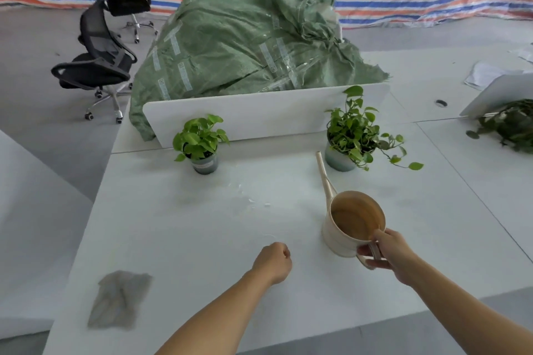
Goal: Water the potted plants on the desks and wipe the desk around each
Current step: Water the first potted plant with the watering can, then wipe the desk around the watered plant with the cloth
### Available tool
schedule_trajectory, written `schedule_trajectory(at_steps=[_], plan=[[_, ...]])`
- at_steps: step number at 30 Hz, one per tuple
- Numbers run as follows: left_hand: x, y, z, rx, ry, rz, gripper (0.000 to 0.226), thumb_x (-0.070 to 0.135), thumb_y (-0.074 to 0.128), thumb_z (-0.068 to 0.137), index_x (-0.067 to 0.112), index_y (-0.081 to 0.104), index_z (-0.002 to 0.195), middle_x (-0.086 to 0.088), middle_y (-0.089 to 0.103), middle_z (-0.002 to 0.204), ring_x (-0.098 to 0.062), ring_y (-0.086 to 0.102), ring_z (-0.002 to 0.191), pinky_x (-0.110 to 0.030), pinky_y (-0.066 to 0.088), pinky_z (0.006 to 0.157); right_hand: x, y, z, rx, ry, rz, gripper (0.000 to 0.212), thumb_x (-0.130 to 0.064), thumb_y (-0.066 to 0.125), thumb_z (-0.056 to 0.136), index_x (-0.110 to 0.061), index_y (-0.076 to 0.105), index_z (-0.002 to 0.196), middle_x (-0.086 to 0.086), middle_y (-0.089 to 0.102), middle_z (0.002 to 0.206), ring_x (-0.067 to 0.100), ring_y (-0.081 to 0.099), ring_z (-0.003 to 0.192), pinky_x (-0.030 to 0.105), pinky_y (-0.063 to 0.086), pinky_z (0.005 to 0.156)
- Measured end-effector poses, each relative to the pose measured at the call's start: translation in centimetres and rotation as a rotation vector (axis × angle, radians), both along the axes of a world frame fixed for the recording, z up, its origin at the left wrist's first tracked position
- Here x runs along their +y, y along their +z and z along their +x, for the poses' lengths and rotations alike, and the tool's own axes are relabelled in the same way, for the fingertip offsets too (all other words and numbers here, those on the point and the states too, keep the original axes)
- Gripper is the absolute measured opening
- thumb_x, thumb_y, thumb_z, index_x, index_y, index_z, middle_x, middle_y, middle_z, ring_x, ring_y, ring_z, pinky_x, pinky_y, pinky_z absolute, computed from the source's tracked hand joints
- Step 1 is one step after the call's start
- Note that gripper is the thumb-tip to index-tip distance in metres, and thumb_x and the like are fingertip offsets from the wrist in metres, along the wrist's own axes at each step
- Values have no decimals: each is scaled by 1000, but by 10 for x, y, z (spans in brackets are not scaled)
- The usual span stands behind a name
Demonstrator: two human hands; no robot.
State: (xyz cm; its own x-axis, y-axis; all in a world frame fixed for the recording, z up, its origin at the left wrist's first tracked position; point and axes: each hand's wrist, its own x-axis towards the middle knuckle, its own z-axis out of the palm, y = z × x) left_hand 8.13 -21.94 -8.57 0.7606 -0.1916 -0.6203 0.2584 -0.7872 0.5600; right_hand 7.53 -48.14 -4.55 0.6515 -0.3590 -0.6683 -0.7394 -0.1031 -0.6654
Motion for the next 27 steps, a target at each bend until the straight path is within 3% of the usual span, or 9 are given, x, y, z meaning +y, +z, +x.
schedule_trajectory(at_steps=[3,7,10,14,16,19,22,24,27], plan=[[-17,-10,-20,62,-22,35,30,20,42,96,16,54,123,-7,53,128,-23,53,115,-31,43,102,-23,-8,-1,14,5,4,24,-3,42,97,5,57,115,28,71,95,29,73,70,39,58,63],[-27,-21,-36,130,-74,112,47,23,42,99,14,38,145,-8,38,150,-25,41,134,-32,36,109,-39,-15,0,24,23,22,26,-3,41,96,4,57,114,31,71,99,29,73,73,36,59,60],[-36,-24,-41,131,-89,151,50,24,42,98,15,35,147,-7,34,153,-25,38,137,-32,34,110,-49,-16,1,35,66,23,25,-3,41,95,3,58,113,29,71,102,26,74,71,33,60,55],[-39,-22,-39,143,-60,153,53,25,43,98,16,32,149,-7,34,153,-25,38,137,-32,34,109,-55,-9,5,92,197,-9,22,-5,44,95,0,61,108,20,71,92,22,70,71,30,57,52],[-38,-22,-39,140,-47,151,53,25,43,98,15,32,149,-7,35,152,-25,39,136,-32,35,108,-58,-7,9,129,303,-130,25,-13,48,94,-1,63,109,15,70,89,23,65,76,33,56,60],[-33,-21,-39,110,-18,154,51,25,44,98,14,35,147,-8,37,151,-25,41,135,-31,36,107,-59,1,19,118,498,-503,34,-36,51,86,-12,57,110,8,65,96,26,59,83,39,52,71],[-21,-15,-36,45,18,162,47,25,45,98,12,40,143,-8,42,148,-25,43,132,-30,36,104,-45,20,32,96,655,-807,41,-41,51,92,-19,48,127,10,60,120,32,55,113,42,48,87],[-6,-10,-33,15,48,162,47,24,44,98,12,41,142,-8,42,147,-25,43,133,-29,36,105,-26,31,43,41,705,-865,49,-44,50,96,-20,44,138,11,54,133,33,48,126,44,45,93],[24,-3,-31,-14,99,165,46,24,44,97,13,42,142,-7,42,147,-23,42,133,-29,36,105,11,39,54,-50,747,-837,52,-42,52,97,-22,44,144,10,53,139,31,48,127,45,46,96]])
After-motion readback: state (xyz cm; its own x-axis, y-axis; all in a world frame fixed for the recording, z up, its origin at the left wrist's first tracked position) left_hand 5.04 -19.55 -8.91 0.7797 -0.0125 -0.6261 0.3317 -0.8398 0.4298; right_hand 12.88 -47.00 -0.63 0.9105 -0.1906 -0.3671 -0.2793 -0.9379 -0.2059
